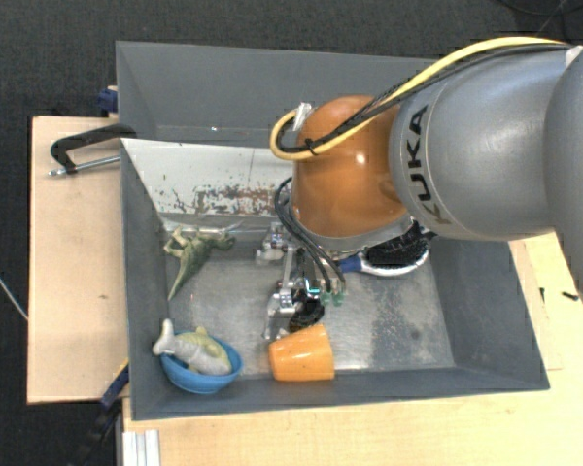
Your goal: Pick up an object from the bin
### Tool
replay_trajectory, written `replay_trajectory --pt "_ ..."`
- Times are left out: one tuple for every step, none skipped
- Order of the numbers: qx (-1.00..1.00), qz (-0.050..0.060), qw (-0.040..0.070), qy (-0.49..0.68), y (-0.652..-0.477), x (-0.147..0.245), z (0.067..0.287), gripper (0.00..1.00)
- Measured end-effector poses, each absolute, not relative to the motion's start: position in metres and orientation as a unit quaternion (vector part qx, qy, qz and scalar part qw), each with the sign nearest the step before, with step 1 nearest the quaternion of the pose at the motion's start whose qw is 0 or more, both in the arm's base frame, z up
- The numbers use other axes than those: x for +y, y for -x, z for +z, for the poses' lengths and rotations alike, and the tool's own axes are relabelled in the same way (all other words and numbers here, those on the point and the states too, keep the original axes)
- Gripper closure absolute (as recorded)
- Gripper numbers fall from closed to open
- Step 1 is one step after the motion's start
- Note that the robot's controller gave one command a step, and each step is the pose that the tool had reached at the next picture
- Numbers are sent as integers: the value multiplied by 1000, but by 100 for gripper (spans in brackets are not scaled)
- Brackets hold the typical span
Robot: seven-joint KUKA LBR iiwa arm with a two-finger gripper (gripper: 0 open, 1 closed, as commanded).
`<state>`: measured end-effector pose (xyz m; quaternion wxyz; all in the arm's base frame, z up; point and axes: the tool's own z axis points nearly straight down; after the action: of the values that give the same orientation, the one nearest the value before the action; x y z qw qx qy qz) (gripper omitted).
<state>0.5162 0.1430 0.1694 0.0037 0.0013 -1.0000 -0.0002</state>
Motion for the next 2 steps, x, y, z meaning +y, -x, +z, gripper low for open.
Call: replay_trajectory --pt "-998 -7 -19 -57 -519 80 115 0" --pt "-999 -6 -22 -25 -533 48 79 0"
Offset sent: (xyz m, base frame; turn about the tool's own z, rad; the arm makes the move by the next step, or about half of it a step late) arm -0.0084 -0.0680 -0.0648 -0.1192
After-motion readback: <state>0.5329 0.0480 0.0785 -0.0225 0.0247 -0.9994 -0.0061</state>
